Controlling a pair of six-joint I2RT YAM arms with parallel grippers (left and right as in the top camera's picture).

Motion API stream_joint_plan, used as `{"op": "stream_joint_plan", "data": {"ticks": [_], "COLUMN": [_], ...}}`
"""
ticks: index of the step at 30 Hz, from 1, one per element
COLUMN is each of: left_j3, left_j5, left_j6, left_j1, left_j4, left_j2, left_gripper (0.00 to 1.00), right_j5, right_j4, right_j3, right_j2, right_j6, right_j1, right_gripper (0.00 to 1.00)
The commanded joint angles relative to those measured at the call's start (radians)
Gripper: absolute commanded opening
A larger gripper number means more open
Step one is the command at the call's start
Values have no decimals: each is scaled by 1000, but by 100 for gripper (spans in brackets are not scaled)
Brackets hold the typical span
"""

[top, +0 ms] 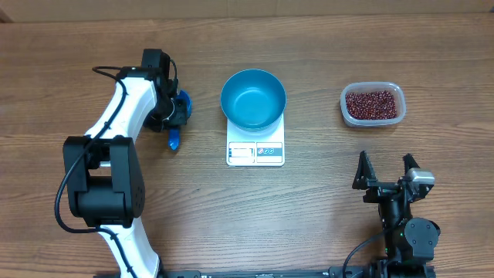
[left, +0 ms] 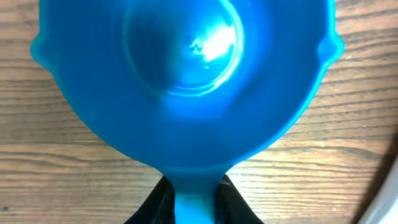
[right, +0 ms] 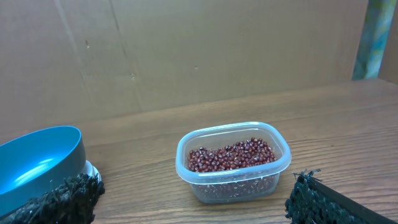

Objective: Scoop item into bowl and weigh 150g on scale
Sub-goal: 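Lift the blue scoop with the left gripper toward the right side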

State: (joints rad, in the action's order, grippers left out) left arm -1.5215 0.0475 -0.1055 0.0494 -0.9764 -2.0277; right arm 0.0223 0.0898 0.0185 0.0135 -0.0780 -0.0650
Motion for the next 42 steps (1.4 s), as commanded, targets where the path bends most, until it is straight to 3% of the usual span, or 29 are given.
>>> {"op": "stream_joint_plan", "data": {"ticks": [1,17,30,42], "left_j3": [-91,-384,-671,-703], "left_j5": [-3,-2,151,159], "left_j6": [-6,-13,-185,-354], "left_j1": [3,3,11,167], "left_j4": [-23,-250,-382,-368], "left_j2": [25,43,44,44], "left_gripper": [4,4,4,4], "right_j5": [2,2,2,2], "right_j4": [-6,-6,-6,-6], "right_j3": [-11,-11,-11,-11], "right_j2": [-11,-11,-11,-11], "right_j6": [4,4,4,4], "right_j1": [-3,-3,-3,-3], "right_gripper": [100,100,100,100]}}
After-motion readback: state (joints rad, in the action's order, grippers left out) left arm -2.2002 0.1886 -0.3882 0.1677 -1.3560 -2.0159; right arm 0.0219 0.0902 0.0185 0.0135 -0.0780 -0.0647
